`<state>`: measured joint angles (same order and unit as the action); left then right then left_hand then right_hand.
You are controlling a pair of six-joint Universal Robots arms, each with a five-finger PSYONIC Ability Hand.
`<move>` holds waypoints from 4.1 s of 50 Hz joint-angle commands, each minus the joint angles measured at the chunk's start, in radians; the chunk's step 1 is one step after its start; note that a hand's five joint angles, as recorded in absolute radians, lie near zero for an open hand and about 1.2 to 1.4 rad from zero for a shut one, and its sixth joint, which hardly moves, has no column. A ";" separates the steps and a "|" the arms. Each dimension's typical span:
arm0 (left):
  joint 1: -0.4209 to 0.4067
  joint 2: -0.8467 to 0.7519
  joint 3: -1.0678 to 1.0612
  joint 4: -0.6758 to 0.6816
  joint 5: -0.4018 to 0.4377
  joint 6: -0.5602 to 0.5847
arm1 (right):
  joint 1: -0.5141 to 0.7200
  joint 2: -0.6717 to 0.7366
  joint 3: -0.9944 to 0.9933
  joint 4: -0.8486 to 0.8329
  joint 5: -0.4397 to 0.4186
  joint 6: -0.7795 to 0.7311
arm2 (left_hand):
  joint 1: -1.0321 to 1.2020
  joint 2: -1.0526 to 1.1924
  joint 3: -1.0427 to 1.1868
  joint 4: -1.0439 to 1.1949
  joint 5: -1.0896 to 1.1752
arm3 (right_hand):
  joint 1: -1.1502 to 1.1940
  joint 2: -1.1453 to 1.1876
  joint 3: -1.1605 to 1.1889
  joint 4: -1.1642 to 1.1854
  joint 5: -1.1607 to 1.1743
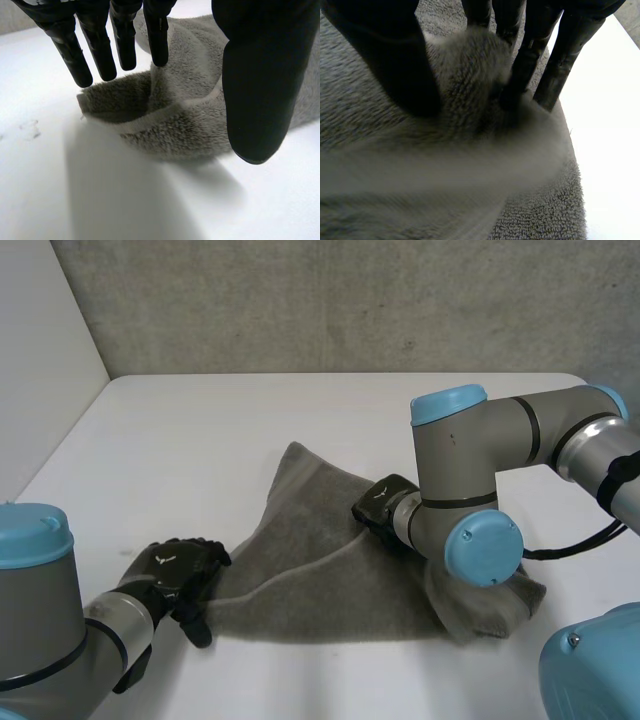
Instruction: Fold the towel.
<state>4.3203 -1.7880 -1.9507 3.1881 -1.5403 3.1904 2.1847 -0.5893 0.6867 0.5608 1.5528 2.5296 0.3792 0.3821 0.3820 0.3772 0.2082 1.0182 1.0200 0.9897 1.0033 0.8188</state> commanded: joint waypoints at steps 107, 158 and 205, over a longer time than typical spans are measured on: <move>-0.395 -0.281 0.438 0.220 -0.014 -0.894 | 0.224 -0.581 -0.056 -0.280 0.222 -0.061 | 0.843 0.840 0.840 0.845 0.839 | 0.378 0.376 0.407 0.393 0.403; 0.032 -0.272 0.940 -0.001 0.034 0.166 | -0.014 -0.321 -0.089 -0.385 0.055 -0.155 | 1.017 1.014 1.014 1.019 1.014 | 0.378 0.376 0.407 0.393 0.403; 0.029 -0.306 0.257 0.342 -0.011 0.140 | -0.131 -0.504 0.772 -0.582 -0.060 -0.043 | 0.571 0.568 0.568 0.573 0.568 | 0.378 0.376 0.407 0.393 0.403</move>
<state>4.3459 -2.1478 -1.6600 3.5572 -1.5518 3.3292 2.0970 -0.9621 1.3432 -0.0075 1.4963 2.4606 1.1149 1.0987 1.0991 1.1143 0.9557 1.3249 1.3264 1.3379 1.3434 1.1585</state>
